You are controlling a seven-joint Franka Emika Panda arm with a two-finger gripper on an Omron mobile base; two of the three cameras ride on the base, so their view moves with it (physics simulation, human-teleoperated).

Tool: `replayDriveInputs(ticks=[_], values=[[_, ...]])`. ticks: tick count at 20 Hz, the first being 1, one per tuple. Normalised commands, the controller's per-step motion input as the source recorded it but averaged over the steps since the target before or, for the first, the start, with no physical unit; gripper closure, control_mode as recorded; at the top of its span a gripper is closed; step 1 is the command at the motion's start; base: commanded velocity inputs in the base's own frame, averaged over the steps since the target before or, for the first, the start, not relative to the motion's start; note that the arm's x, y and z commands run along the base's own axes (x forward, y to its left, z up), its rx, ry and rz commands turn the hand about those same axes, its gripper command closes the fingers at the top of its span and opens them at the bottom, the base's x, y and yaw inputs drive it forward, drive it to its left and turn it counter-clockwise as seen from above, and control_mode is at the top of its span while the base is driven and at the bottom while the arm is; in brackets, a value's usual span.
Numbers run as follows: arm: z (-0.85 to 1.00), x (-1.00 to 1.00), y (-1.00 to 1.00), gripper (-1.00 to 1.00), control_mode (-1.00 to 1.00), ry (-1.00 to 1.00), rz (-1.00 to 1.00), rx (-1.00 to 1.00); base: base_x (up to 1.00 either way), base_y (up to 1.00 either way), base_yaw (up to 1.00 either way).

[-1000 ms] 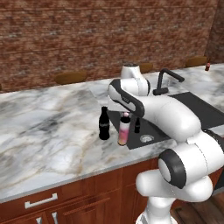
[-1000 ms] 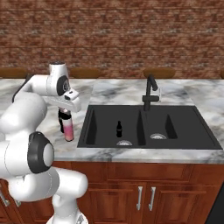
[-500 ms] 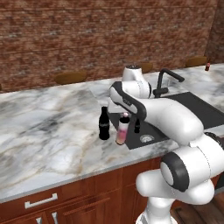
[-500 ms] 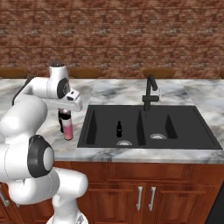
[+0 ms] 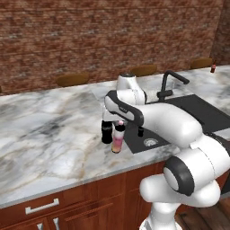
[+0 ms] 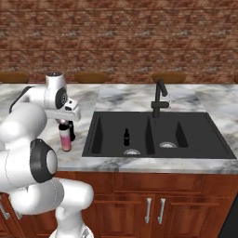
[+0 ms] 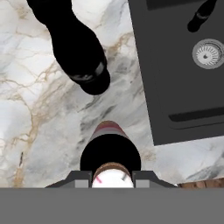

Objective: Place the large bottle from the dining counter next to the other large bottle outside the sink, and place the small bottle from the dining counter next to the other small bottle inside the sink.

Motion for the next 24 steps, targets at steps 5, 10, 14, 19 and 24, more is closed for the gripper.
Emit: replayDriveInputs(ticks=[5, 10, 14, 19, 24], values=[[-0.25, 0.02, 0.06, 1.00, -1.00, 0.00, 0.00, 0.00, 0.00, 0.00, 0.00], [-0.32, 0.00, 0.00, 1.00, -1.00, 0.02, 0.00, -0.02, 0.00, 0.00, 0.00], [-0.32, 0.00, 0.00, 1.00, -1.00, 0.01, 0.00, -0.01, 0.00, 0.00, 0.00], [-0.08, 0.00, 0.00, 1.00, -1.00, 0.00, 0.00, 0.00, 0.00, 0.00, 0.00], [0.00, 0.00, 0.00, -1.00, -1.00, 0.00, 0.00, 0.00, 0.00, 0.00, 0.00]])
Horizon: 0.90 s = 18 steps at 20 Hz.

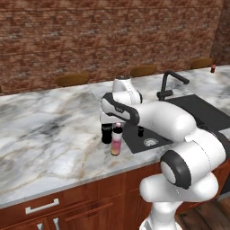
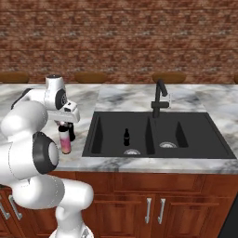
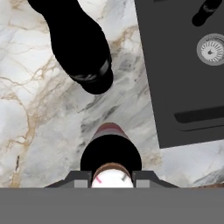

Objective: Place the large bottle from the dining counter next to the other large bottle outside the sink, and place the small bottle from the dining counter next to the other small bottle inside the sink.

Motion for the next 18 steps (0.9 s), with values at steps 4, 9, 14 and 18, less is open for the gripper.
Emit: replayDriveInputs(ticks=[4, 9, 14, 18], values=[[0.00, 0.00, 0.00, -1.00, -1.00, 0.00, 0.00, 0.00, 0.00, 0.00, 0.00], [0.02, 0.00, 0.00, -1.00, -1.00, 0.00, 0.00, 0.00, 0.00, 0.00, 0.00], [0.50, -0.16, 0.00, -1.00, -1.00, -0.06, 0.01, 0.00, 0.00, 0.00, 0.00], [0.53, -0.60, -0.03, -1.00, -1.00, -0.08, 0.04, 0.01, 0.00, 0.00, 0.00]])
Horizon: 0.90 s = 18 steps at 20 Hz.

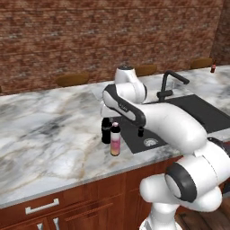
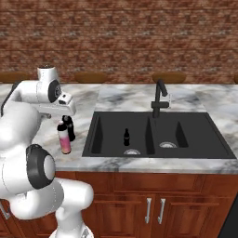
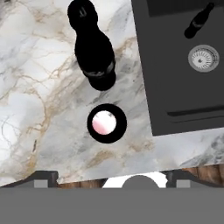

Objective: Place the large bottle from the dining counter next to the other large bottle outside the sink, and place the small bottle from the dining counter next to the other small bottle inside the sink.

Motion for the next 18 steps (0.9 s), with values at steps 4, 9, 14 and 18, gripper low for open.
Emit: replayDriveInputs(ticks=[4, 9, 14, 18], values=[[0.36, -1.00, -0.07, -1.00, -1.00, -0.14, 0.08, 0.00, 0.00, 0.00, 0.00], [0.29, -0.91, -0.14, -1.00, -1.00, -0.09, 0.07, 0.02, 0.00, 0.00, 0.00], [0.03, -0.63, -0.34, -1.00, -1.00, -0.03, 0.01, 0.11, 0.00, 0.00, 0.00], [0.13, -0.42, -0.22, -1.00, -1.00, 0.00, 0.00, 0.04, 0.00, 0.00, 0.00]])
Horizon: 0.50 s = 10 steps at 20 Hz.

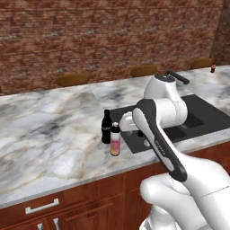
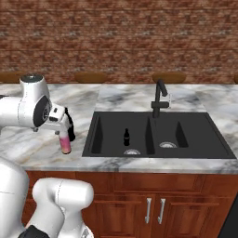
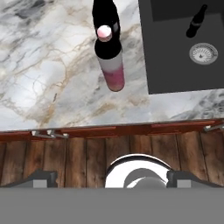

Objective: Place the large bottle from the dining counter next to the other large bottle outside the sink, and place the small bottle from the dining counter next to the other small bottle inside the sink.

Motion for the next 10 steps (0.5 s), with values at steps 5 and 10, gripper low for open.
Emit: replayDriveInputs(ticks=[5, 10], values=[[0.02, -0.11, -0.15, -1.00, -1.00, 0.00, 0.00, 0.00, 0.00, 0.00, 0.00], [0.00, 0.00, 0.00, -1.00, -1.00, 0.00, 0.00, 0.00, 0.00, 0.00, 0.00]])
